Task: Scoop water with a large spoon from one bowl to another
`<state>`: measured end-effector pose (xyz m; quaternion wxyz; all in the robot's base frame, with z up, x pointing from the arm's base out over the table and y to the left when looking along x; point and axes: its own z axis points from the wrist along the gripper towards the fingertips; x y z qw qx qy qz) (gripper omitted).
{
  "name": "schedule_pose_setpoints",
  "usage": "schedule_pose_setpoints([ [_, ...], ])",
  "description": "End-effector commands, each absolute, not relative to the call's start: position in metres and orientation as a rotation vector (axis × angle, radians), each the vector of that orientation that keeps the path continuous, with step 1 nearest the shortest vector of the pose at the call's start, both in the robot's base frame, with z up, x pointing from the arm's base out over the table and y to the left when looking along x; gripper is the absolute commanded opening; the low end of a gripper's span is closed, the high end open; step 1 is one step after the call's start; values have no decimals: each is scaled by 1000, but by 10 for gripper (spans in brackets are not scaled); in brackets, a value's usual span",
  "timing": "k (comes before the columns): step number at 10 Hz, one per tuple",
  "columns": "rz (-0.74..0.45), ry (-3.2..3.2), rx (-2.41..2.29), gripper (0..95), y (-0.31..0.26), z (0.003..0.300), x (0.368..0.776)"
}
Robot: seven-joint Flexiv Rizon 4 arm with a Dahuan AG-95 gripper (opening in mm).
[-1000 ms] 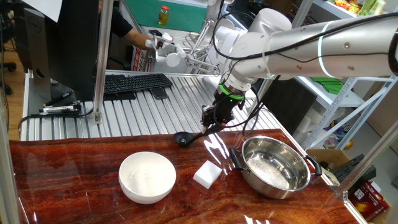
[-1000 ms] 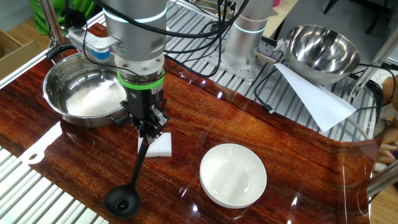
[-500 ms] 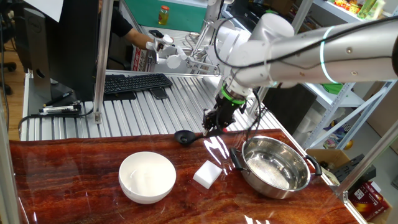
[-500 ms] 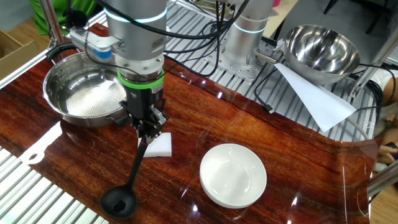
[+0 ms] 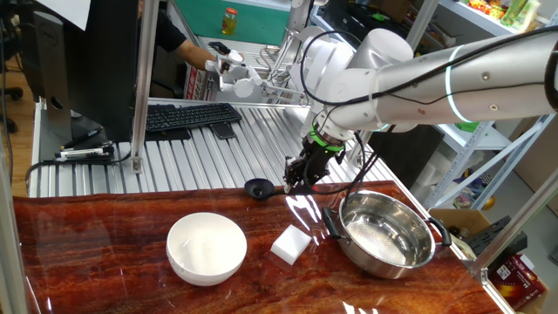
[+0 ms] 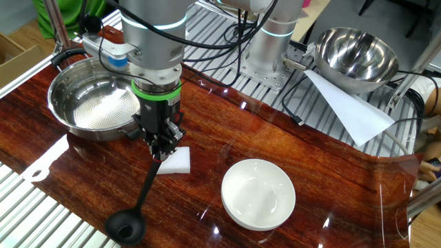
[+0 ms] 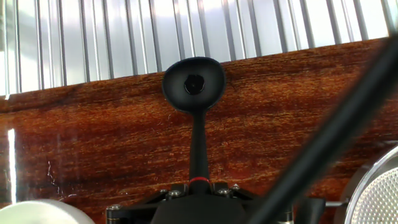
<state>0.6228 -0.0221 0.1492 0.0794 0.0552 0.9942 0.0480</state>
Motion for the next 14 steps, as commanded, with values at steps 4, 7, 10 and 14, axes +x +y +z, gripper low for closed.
schedule_pose_setpoints([
  [4,149,2969,171,0,-26,149,617],
  [7,147,2978,181,190,-26,149,617],
  [10,138,2979,166,380,-26,149,617],
  [14,139,2986,192,570,-26,149,617],
])
